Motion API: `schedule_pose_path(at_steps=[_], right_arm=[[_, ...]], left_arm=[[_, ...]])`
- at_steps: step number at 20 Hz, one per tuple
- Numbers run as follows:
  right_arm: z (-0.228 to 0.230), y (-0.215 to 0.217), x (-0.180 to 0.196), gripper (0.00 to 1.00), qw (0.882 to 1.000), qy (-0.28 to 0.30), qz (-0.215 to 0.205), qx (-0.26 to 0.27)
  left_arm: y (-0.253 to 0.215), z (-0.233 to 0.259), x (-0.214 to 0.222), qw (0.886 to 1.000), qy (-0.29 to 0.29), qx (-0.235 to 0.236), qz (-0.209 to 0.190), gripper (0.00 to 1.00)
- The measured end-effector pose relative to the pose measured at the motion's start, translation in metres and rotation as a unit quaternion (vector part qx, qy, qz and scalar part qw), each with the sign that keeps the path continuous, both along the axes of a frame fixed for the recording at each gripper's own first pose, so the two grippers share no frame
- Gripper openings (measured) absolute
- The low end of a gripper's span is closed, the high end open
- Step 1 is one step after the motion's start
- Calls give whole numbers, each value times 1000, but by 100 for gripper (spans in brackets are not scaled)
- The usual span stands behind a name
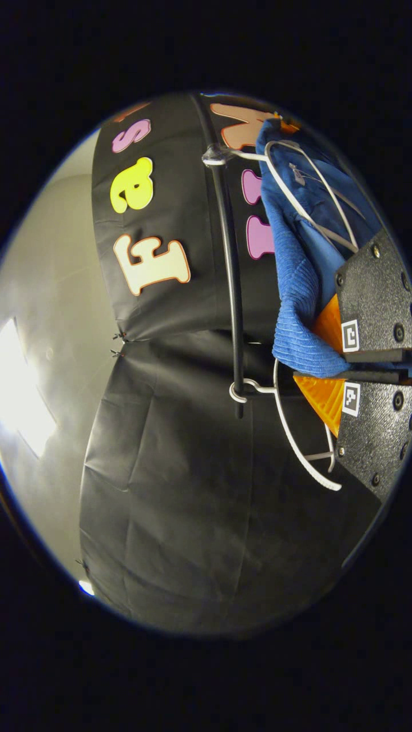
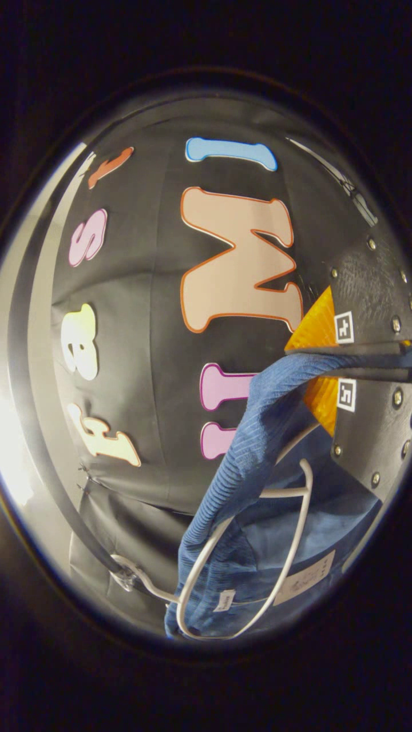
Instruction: Grasp the clothes on the hanger with both hands and then place them into the laundry hamper below.
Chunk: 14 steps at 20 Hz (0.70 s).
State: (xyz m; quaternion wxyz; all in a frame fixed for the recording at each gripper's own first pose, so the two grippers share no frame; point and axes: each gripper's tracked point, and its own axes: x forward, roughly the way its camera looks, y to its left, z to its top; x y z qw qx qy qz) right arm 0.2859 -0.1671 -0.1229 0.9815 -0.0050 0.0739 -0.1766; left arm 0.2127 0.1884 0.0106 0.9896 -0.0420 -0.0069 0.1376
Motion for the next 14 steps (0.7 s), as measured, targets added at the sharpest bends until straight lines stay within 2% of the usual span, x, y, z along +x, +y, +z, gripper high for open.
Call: schedule_pose_path(at_steps=[2,3,4,7,9,14], right_arm=[[-1,2,6,8,1000,0,0,-1],[-2,2,7,8,1000,1,-1,0],[-5,2,8,8,1000,3,-3,1],[-20,1,11,8,1000,15,-6,5],[-28,3,12,8,1000,21,-6,5],[-51,5,12,8,999,40,-10,5]], left_arm=[[3,-8,8,1000,4,-4,-7,7],[5,-13,11,1000,8,3,-9,2],[7,-20,14,1000,16,8,-13,2],[5,-44,20,999,41,3,-19,8],[9,-60,17,999,51,-3,-19,2],[8,-85,15,997,70,-2,-28,5]])
